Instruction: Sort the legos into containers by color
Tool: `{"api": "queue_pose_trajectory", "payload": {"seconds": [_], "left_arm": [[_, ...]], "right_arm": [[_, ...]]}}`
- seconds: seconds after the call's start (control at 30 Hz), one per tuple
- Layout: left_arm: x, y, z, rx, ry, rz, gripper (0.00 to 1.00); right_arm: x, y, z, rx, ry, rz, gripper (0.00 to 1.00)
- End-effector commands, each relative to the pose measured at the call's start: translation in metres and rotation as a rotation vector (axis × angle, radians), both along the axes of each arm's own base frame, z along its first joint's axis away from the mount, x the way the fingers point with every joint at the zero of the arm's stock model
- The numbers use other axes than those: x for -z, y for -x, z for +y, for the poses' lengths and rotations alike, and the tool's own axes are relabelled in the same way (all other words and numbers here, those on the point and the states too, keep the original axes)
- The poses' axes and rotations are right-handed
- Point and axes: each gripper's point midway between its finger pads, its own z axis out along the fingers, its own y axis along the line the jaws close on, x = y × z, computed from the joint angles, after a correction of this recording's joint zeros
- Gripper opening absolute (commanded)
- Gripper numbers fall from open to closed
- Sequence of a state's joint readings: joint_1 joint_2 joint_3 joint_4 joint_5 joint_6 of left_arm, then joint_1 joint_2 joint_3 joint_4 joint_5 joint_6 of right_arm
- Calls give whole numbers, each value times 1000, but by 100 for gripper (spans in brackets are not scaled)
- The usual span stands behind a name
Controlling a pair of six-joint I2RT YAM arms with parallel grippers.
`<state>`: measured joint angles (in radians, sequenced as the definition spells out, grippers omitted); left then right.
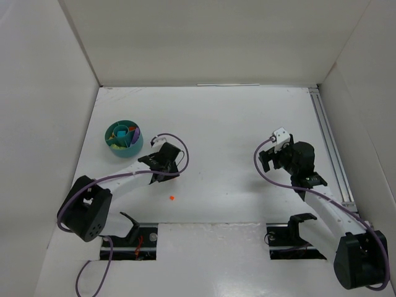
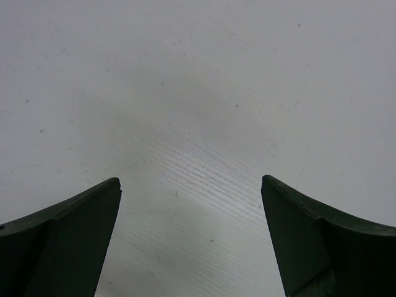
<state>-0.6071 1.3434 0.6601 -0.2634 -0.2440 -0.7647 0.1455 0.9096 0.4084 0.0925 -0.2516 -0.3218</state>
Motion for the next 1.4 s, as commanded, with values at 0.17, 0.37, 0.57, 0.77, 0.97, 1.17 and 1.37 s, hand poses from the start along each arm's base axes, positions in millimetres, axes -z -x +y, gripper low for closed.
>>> {"api": "queue_pose_trajectory", "payload": {"seconds": [0.17,0.37,0.57,0.77,0.97,1.17,1.37], "left_arm": [[7,2,3,34,-34,5,35],[9,2,1,46,-32,10,32],[11,2,-2,63,-18,10,27],[13,3,-1,63,-23,18,17],[1,-5,-5,58,-7,-21,12],[-52,-46,-5,22,5,-168,12],[-124,-118,19,-84,24,-334,12]], "right_arm": [[-8,-1,6,-19,-18,-30,99],[-8,-1,6,-19,-18,-30,99],[-11,0,7,-27,-23,-38,99],[-11,0,7,-27,-23,-38,99],[-13,0,7,-27,-24,-47,99],[-13,0,7,-27,-24,-47,99],[-13,0,7,-31,-17,-51,99]]}}
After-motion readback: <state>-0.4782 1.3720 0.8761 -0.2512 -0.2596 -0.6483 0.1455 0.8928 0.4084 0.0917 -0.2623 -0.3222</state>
